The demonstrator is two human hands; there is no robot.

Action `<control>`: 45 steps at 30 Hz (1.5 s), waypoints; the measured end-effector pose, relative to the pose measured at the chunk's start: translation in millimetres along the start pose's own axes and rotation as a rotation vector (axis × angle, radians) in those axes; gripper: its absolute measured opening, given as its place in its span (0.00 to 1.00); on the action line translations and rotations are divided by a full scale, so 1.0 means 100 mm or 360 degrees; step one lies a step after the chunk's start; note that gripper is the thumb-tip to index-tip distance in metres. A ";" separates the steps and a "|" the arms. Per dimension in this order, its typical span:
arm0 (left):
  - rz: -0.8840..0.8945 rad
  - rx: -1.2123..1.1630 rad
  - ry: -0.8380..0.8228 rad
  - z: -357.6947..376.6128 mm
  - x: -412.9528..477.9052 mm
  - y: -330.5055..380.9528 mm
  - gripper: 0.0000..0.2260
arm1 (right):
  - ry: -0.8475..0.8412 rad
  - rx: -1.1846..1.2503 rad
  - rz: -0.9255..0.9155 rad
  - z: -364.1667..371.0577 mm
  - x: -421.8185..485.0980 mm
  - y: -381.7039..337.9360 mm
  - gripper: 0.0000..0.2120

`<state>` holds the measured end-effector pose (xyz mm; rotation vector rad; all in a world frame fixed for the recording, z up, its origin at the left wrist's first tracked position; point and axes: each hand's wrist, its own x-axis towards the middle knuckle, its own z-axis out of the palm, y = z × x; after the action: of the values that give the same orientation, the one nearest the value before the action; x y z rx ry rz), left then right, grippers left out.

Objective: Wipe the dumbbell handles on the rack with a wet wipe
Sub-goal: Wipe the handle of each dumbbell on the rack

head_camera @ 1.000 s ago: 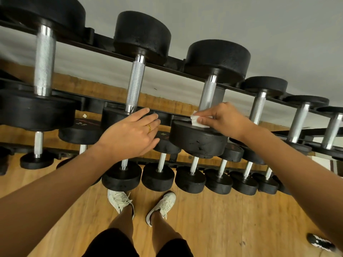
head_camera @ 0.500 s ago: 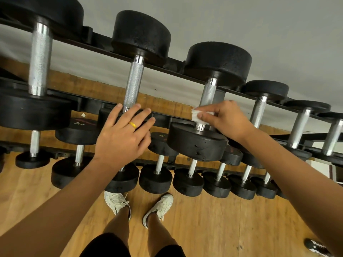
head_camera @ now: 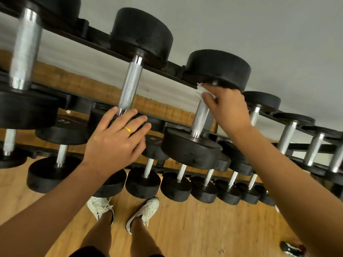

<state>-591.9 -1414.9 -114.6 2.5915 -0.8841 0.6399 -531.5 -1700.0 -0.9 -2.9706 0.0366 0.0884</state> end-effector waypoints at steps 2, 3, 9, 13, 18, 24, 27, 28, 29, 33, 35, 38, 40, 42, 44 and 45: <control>-0.0005 -0.0008 0.0009 0.01 -0.01 0.00 0.14 | -0.0059 0.0044 0.0062 0.01 0.02 -0.03 0.16; -0.0009 -0.0014 0.0005 0.02 -0.01 0.01 0.14 | -0.0147 0.0057 0.0083 0.01 0.02 -0.04 0.16; -0.0028 -0.0054 -0.0024 0.02 -0.02 -0.01 0.15 | -0.0604 0.0005 0.0042 -0.02 0.06 -0.11 0.15; -0.0046 -0.0071 -0.0023 0.02 -0.02 0.00 0.15 | -0.0474 0.0010 -0.0027 -0.08 -0.04 -0.09 0.15; -0.0034 -0.0074 -0.0021 0.01 -0.02 -0.02 0.15 | -0.0906 -0.0050 -0.0110 -0.06 -0.19 -0.07 0.14; 0.0019 -0.0012 -0.0001 0.02 -0.02 -0.04 0.14 | -0.0989 0.0027 -0.0102 0.03 -0.25 -0.09 0.13; 0.0037 0.0035 -0.0040 0.02 -0.02 -0.04 0.14 | -0.1105 -0.0003 -0.0107 0.00 -0.21 -0.11 0.12; 0.0041 0.0056 -0.0054 0.01 -0.02 -0.04 0.15 | -0.1111 -0.0015 -0.0115 -0.02 -0.20 -0.11 0.12; 0.0050 0.0082 -0.0067 0.01 -0.02 -0.04 0.15 | -0.1114 -0.0003 -0.0126 -0.04 -0.20 -0.11 0.12; 0.0100 0.0194 -0.0179 -0.05 0.00 -0.03 0.16 | -0.1058 0.0143 -0.0090 -0.15 -0.34 -0.01 0.12; 0.0124 0.0233 -0.0324 -0.11 0.03 -0.02 0.17 | -0.0955 0.0215 -0.0055 -0.15 -0.46 0.07 0.12; 0.0165 0.0323 -0.0564 -0.21 0.06 0.01 0.20 | -0.0619 0.0341 -0.0039 -0.06 -0.65 0.14 0.13; 0.0255 0.0401 -0.0680 -0.29 0.11 0.00 0.23 | -0.0350 0.0593 0.0039 -0.01 -0.79 0.17 0.12; 0.0428 0.0477 -0.0777 -0.34 0.19 -0.03 0.25 | -0.0090 0.0852 0.0146 0.02 -0.96 0.23 0.08; 0.0687 0.0544 -0.0888 -0.33 0.30 -0.09 0.26 | 0.0181 0.1113 0.0288 0.07 -1.17 0.30 0.07; 0.0822 0.0557 -0.0947 -0.32 0.35 -0.12 0.26 | 0.0302 0.1250 0.0372 0.10 -1.28 0.34 0.07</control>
<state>-569.7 -1409.2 -71.1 2.9298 -1.8072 0.1233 -661.1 -1729.2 -8.6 -2.1693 0.3540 -0.1474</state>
